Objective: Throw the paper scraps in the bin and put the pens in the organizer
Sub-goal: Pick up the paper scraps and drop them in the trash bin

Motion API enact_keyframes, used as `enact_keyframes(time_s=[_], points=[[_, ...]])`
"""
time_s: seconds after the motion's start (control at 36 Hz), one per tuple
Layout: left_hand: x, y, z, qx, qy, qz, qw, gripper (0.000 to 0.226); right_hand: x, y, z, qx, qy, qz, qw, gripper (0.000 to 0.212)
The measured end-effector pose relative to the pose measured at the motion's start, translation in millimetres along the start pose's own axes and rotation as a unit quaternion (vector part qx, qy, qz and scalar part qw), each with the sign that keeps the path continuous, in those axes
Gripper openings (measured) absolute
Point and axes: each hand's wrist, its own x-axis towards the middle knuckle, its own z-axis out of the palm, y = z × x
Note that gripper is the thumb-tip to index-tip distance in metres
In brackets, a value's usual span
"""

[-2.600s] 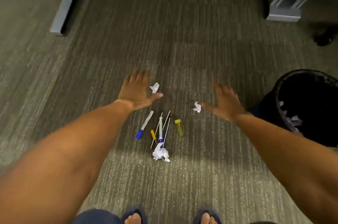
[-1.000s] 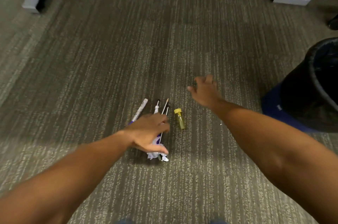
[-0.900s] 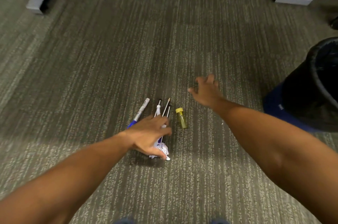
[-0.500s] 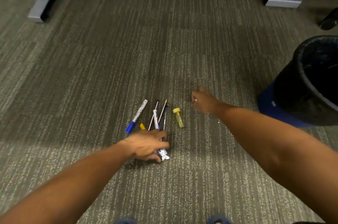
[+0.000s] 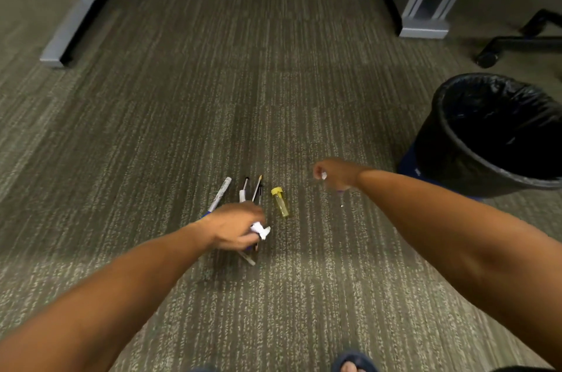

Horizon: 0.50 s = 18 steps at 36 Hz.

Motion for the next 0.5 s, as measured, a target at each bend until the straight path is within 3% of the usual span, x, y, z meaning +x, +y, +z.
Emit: enact_keyframes(time_s=[0.08,0.17,0.25,0.36,0.5], points=[[8.9,6.4,-19.9,-0.179,0.044,-0.103,0.978,0.019,-16.9,-5.6,-10.6,0.037,0.013,0.005,0.999,0.032],[27.0,13.8,-42.7,-0.292,0.093,-0.16,0.938,0.017,-31.9,-9.2,-17.3,0.073,0.019,0.017,0.997,0.034],[45.5,21.2,-64.8,-0.39,0.109,-0.173,0.898,0.023,-45.1,-10.7,-24.0,0.11,0.048,0.03,0.992,0.036],[73.8,35.3,-101.0,-0.461,0.135,-0.16,0.862,0.034,-55.2,-8.9,-38.0,0.181,0.152,0.046,0.971,0.027],[116.7,62.6,-147.0,-0.428,0.131,-0.111,0.887,0.014,-69.4,-6.2,-65.3,0.314,0.281,0.059,0.905,0.022]])
